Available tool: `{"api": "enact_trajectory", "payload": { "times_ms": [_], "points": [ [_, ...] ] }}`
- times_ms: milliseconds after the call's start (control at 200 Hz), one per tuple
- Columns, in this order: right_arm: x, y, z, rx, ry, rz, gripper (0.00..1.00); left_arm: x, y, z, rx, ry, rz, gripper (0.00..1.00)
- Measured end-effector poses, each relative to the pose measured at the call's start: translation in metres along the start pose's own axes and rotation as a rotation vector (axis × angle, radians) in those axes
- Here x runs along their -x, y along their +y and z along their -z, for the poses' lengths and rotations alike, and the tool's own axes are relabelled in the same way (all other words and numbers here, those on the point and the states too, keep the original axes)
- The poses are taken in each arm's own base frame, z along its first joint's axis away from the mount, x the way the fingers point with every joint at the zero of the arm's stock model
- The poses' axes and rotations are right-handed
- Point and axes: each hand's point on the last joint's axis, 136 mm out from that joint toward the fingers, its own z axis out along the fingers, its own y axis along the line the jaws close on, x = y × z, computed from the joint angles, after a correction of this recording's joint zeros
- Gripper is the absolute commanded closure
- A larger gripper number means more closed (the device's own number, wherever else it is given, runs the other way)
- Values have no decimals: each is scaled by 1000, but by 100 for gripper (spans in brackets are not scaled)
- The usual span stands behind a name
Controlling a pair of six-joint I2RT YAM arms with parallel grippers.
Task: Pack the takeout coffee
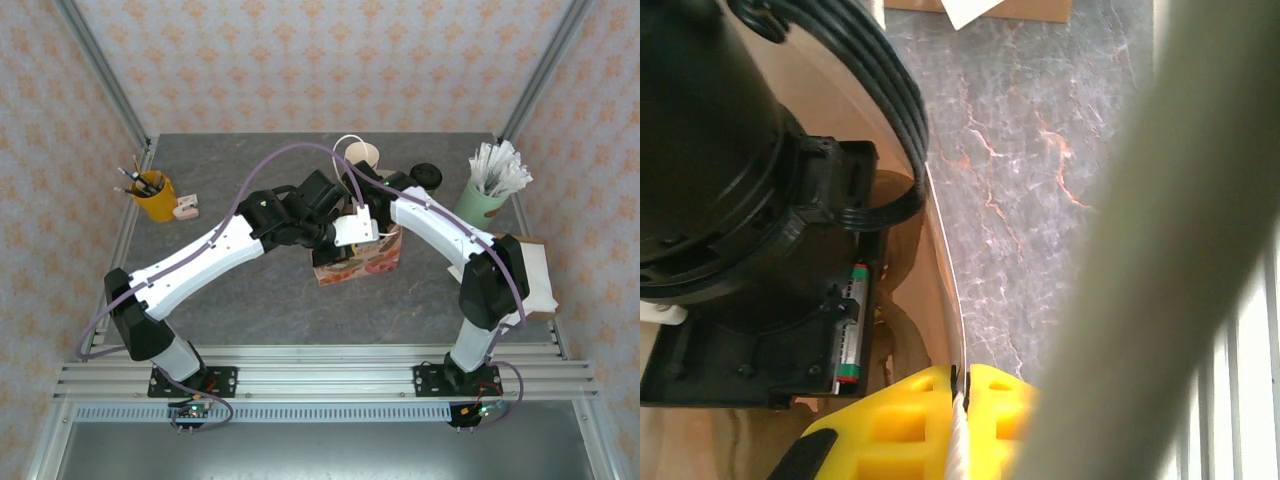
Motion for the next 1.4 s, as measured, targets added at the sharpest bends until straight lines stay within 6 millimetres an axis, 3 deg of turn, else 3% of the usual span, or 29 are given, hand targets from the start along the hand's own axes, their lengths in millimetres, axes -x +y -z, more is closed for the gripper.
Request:
{"api": "enact_trajectory", "payload": {
  "times_ms": [315,570,751,896,1066,1181,1321,1401],
  "points": [
    [5,-7,-2,-46,-34,-7,100,4,20,16,107,-133,157,100],
    [-16,-30,-34,-118,8,16,100,-1,16,9,79,-128,214,100],
    [-22,-45,-46,-157,-11,15,100,3,11,1,58,-128,224,100],
    [-26,-53,-61,-183,-7,4,93,14,9,2,45,-161,222,100],
    [-30,-55,-77,-197,57,3,72,17,8,2,44,-169,217,100],
    [-25,-49,-74,-189,76,-1,60,20,6,3,49,-168,183,100],
    [-15,-39,-64,-170,54,-11,53,28,-1,4,37,-176,146,100],
    [-10,-37,-60,-167,32,-20,39,31,-2,3,30,-175,143,100]
  ]
}}
